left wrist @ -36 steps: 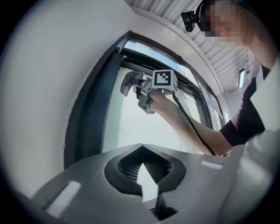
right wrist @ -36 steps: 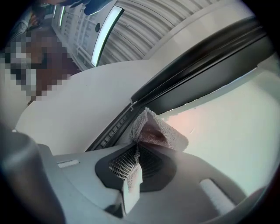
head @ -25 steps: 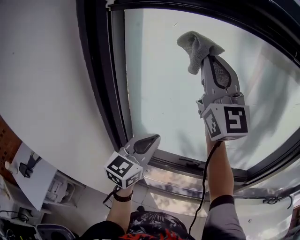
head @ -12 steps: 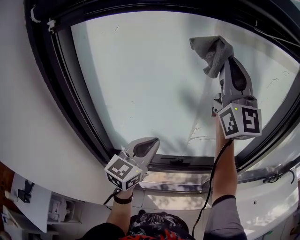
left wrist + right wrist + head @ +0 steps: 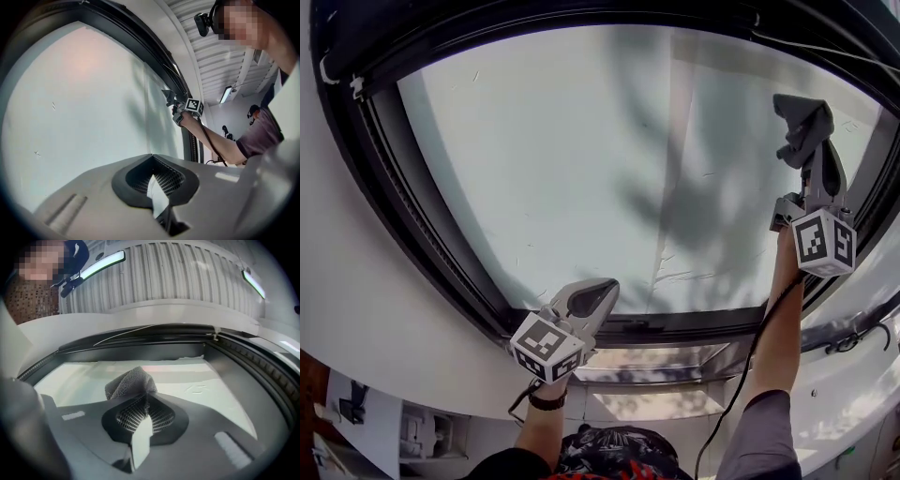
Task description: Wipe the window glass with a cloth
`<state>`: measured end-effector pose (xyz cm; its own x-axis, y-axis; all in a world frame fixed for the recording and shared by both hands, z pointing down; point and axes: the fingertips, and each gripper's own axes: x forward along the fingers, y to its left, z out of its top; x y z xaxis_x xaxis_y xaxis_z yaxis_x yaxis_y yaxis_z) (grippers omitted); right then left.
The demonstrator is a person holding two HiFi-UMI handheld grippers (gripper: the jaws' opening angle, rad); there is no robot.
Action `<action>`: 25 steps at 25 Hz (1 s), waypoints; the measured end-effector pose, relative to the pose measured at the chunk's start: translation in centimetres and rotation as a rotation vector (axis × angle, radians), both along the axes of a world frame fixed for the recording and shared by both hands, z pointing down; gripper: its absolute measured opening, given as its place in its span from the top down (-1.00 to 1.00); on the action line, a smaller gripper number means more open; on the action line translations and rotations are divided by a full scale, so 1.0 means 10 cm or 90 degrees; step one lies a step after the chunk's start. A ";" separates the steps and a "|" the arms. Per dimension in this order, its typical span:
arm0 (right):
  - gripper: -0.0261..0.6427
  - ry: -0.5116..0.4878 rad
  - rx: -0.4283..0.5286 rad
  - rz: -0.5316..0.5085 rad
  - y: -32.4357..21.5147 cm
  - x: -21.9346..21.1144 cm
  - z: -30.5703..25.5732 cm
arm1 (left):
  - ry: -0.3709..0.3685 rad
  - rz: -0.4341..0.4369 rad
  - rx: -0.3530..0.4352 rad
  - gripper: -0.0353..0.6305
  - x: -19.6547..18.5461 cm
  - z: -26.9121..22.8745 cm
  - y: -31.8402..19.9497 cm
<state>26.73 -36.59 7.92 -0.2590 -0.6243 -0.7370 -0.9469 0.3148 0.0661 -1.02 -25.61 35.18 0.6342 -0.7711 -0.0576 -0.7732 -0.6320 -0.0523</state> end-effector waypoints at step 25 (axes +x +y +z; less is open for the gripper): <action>0.88 -0.135 -0.043 0.016 -0.16 0.76 0.10 | 0.013 -0.051 -0.007 0.91 -0.34 0.06 0.09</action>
